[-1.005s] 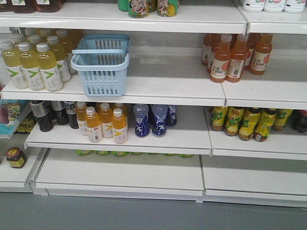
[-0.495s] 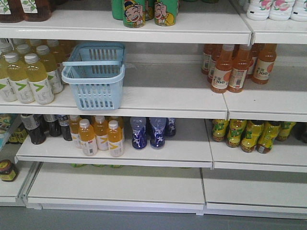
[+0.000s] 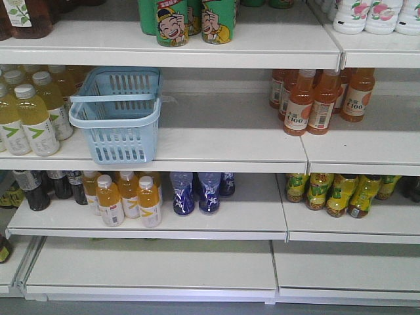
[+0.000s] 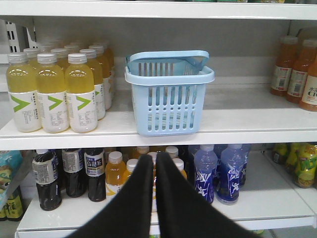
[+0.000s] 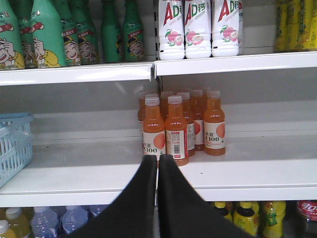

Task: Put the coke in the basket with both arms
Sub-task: 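Approach closer, aligning the left gripper with the light-blue basket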

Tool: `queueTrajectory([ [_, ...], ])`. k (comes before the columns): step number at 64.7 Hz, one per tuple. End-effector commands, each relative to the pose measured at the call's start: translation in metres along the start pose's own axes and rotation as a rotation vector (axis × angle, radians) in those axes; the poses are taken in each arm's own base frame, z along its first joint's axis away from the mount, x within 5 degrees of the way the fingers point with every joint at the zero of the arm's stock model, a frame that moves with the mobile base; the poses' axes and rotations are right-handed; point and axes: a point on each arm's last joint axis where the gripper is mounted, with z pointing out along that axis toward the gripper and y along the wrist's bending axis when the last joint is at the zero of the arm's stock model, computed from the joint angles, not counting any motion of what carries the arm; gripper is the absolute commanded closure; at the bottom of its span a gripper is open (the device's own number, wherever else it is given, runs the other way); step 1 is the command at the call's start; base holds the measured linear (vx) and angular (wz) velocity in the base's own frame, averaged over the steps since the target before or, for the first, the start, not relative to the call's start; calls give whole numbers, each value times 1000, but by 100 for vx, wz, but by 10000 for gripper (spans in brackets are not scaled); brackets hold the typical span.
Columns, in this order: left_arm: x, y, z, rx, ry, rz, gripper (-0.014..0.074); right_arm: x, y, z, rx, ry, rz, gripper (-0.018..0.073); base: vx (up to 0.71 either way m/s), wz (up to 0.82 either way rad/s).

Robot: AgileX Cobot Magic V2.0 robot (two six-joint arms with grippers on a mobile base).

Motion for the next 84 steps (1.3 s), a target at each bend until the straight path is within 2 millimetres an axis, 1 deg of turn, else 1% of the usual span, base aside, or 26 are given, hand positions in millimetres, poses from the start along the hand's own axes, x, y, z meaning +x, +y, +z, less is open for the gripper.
queueTrajectory([
  [1, -6, -2, -1, 23, -87, 3, 601, -2, 0, -1, -1, -70, -12, 564, 6, -5],
  [84, -6, -2, -1, 23, -87, 3, 601, -2, 0, -1, -1, -70, -12, 564, 3, -3],
])
